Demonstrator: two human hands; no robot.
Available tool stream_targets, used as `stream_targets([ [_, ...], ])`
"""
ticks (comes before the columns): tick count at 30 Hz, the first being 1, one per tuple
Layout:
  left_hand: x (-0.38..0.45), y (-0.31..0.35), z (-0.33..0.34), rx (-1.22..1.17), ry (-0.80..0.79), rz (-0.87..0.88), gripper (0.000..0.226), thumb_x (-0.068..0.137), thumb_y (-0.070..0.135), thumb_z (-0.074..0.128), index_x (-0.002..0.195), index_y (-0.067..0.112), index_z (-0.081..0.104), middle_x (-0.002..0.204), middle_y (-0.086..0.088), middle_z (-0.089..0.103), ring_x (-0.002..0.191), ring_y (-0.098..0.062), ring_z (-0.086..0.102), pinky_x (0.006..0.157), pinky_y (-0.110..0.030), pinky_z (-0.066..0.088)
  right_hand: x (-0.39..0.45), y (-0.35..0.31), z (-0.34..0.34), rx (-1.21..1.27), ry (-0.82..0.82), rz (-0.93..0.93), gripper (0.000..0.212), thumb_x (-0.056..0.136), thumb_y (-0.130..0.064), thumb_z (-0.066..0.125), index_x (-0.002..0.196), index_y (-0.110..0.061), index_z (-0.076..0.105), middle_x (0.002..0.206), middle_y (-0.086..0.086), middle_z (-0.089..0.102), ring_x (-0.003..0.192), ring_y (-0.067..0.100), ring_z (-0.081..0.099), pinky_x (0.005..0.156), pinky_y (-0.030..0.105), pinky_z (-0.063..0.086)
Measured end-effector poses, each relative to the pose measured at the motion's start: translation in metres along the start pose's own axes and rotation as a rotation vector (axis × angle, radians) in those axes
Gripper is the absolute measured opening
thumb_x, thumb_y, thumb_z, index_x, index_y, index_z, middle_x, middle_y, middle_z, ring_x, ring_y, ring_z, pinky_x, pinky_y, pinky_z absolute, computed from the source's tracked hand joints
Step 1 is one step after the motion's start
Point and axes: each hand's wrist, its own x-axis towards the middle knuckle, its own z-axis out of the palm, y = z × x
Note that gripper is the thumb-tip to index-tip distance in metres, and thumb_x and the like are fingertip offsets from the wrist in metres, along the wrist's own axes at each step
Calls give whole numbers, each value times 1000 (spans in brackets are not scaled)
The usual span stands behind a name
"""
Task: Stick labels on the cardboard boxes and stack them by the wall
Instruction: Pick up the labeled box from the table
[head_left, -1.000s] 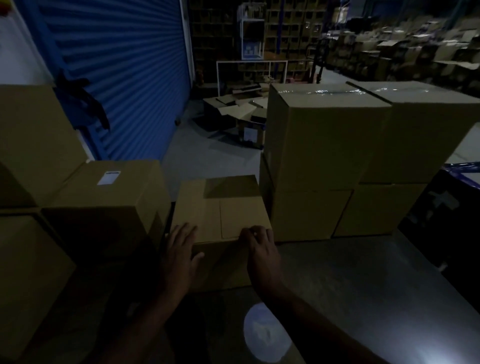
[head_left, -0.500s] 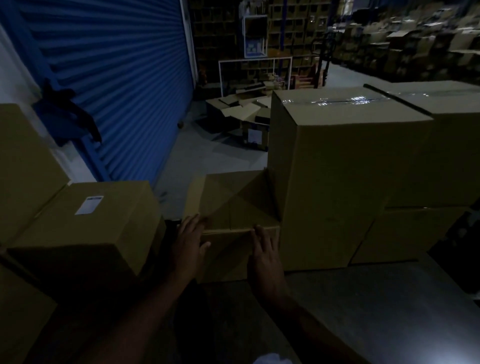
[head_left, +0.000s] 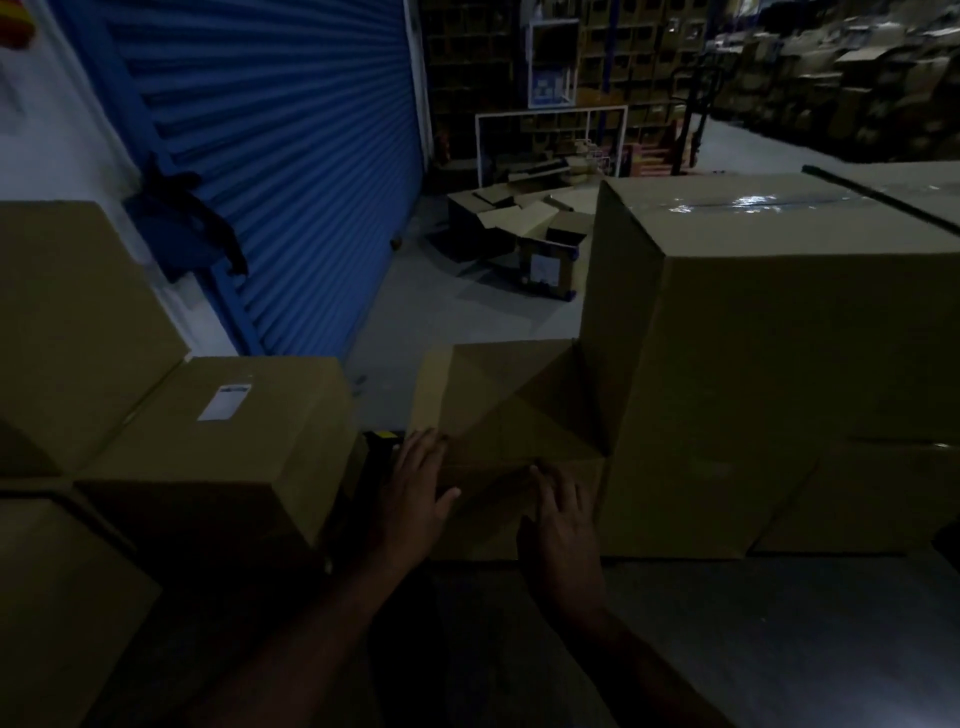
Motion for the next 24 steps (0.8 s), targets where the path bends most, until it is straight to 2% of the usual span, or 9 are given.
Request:
stream_targets([
  [4, -22, -8, -23, -15, 46, -28, 64, 90, 37, 64, 146, 12, 48, 154, -8, 43, 145, -24, 30, 115, -56, 33, 0, -36, 6, 82, -8, -109, 75, 64, -1, 79, 133, -6, 51, 130, 6, 45, 111, 30, 48, 92, 38, 50],
  [7, -41, -21, -46, -28, 80, -118, 68, 96, 54, 49, 153, 21, 36, 160, -1, 32, 148, -21, 26, 119, -44, 28, 1, -72, 15, 129, -43, -144, 69, 74, -7, 73, 138, -11, 49, 135, 4, 46, 121, 26, 46, 96, 34, 46],
  [9, -50, -35, -67, -47, 130, -132, 67, 96, 59, 42, 153, 22, 38, 157, 0, 35, 145, -20, 32, 116, -42, 34, 4, -103, 20, 160, -50, -201, 65, 77, -10, 71, 139, -13, 49, 136, 4, 48, 124, 22, 44, 98, 29, 42],
  [12, -57, -60, -111, -24, 249, -115, 58, 94, 53, 47, 144, 24, 40, 148, 2, 39, 135, -20, 40, 110, -40, 40, 13, -154, 29, 184, -63, -258, 67, 74, -10, 77, 136, -11, 52, 135, 7, 50, 126, 25, 44, 99, 31, 44],
  [15, -62, -89, -163, -7, 341, -149, 62, 91, 51, 50, 143, 19, 42, 147, -2, 43, 133, -19, 40, 111, -35, 36, 25, -210, 38, 199, -82, -295, 75, 71, -18, 83, 138, -19, 49, 139, 2, 46, 130, 22, 41, 101, 31, 43],
  [19, -70, -126, -238, 31, 449, -164, 64, 93, 51, 52, 146, 16, 42, 148, -4, 45, 136, -15, 41, 110, -30, 37, 44, -287, 47, 287, -71, -384, 64, 81, -15, 72, 140, -18, 47, 142, 1, 43, 132, 18, 39, 105, 29, 38],
  [24, -68, -175, -327, 65, 613, -198, 61, 94, 41, 63, 146, 18, 41, 149, -4, 43, 138, -18, 40, 104, -32, 41, 73, -384, 55, 388, 17, -480, 52, 85, -17, 69, 134, -15, 50, 134, 2, 48, 124, 18, 43, 97, 28, 42],
])
